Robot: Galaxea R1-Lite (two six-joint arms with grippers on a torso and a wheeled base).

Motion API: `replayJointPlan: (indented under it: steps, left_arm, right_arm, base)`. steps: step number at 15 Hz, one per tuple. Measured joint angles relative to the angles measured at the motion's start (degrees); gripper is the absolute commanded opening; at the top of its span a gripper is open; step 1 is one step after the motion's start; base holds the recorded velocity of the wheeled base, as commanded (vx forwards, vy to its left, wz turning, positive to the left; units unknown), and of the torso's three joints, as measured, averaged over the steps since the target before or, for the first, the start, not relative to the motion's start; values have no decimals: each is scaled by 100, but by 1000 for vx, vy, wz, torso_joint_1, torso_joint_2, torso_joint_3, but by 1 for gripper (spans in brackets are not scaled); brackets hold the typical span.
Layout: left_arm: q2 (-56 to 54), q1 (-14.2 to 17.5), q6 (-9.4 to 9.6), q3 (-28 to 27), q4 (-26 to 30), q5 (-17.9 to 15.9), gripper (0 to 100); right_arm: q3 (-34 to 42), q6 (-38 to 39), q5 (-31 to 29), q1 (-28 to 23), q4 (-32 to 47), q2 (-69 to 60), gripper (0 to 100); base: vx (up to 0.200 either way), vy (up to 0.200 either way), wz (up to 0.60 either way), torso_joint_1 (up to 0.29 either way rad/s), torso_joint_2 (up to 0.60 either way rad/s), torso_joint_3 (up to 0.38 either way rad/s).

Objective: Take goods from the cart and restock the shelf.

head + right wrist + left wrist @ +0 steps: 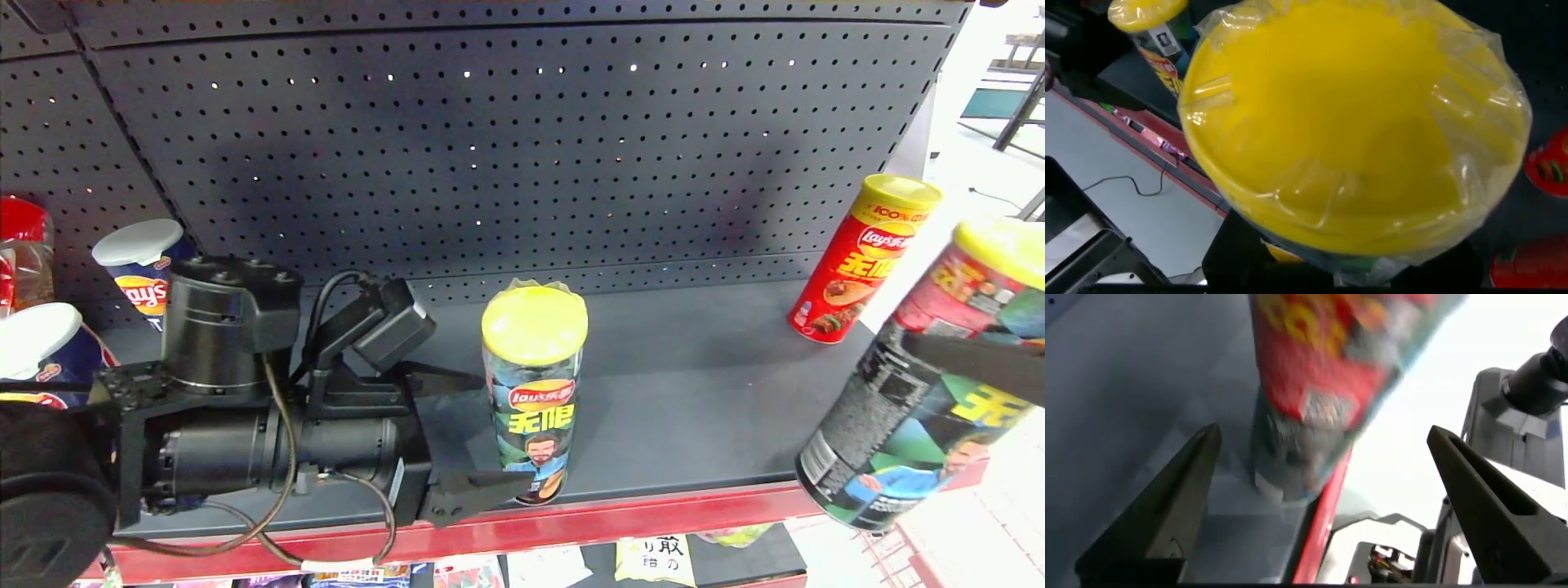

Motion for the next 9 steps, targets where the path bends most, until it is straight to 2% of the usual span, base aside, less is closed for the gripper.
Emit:
replayJointPlan:
  steps: [4, 7, 9]
  left_arm:
    - [-532, 29, 6, 518, -2, 11, 100]
    - [-957, 32, 2, 916, 20, 217, 100]
    - [-1274, 27, 0, 1178, 41, 324, 100]
  right_arm:
    - [-184, -41, 28, 452, -1337, 1211, 0]
    - [-485, -52, 30, 635, -1740, 1988, 0]
    - [-1019, -106, 30, 745, -1915, 2729, 0]
  base:
    - [0, 0, 0, 0, 0, 0]
    - [0, 0, 0, 0, 0, 0]
    - [0, 0, 0, 0, 0, 0]
